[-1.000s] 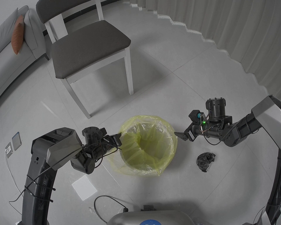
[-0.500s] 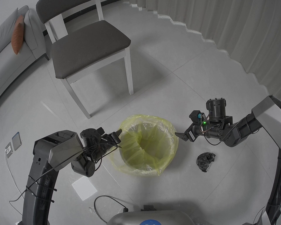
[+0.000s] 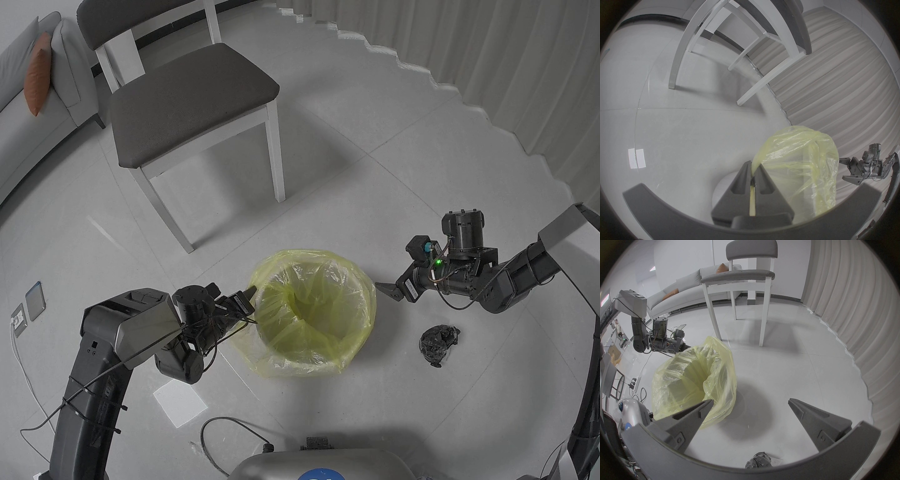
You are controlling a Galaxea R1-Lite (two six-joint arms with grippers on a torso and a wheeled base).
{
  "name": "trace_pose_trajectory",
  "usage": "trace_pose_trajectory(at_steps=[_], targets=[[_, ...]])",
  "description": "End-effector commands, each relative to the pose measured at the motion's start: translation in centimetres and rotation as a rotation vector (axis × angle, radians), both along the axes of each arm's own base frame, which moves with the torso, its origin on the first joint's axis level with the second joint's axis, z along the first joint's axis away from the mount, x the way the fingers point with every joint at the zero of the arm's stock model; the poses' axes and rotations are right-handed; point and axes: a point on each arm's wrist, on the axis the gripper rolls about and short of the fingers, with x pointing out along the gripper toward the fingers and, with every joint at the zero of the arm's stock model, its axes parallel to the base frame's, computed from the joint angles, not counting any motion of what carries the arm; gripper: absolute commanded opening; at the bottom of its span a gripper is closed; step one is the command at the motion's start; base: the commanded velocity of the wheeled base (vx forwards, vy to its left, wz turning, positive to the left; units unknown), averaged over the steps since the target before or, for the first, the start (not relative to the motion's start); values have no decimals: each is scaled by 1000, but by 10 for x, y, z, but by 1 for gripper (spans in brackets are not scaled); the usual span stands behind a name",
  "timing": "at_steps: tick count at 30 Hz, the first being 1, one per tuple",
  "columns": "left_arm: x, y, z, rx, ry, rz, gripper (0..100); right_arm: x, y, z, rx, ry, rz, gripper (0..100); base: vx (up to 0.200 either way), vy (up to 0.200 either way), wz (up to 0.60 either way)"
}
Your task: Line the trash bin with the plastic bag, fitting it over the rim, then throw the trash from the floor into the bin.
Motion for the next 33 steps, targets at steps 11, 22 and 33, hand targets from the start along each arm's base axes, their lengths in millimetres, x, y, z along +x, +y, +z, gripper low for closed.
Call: trace_pose_trajectory(at_steps=[11,22,33], targets=[[2,-5,1,-5,-19,-3,0,11,5,6,10,-32,5,100,0,0,0],[2,-6,5,-10,-44,0,0,31,38,-1,19,-29,53,100,0,0,0],[2,-6,7,-15,-60,0,0,36,50,-19,19,-6,63,100,0,0,0]])
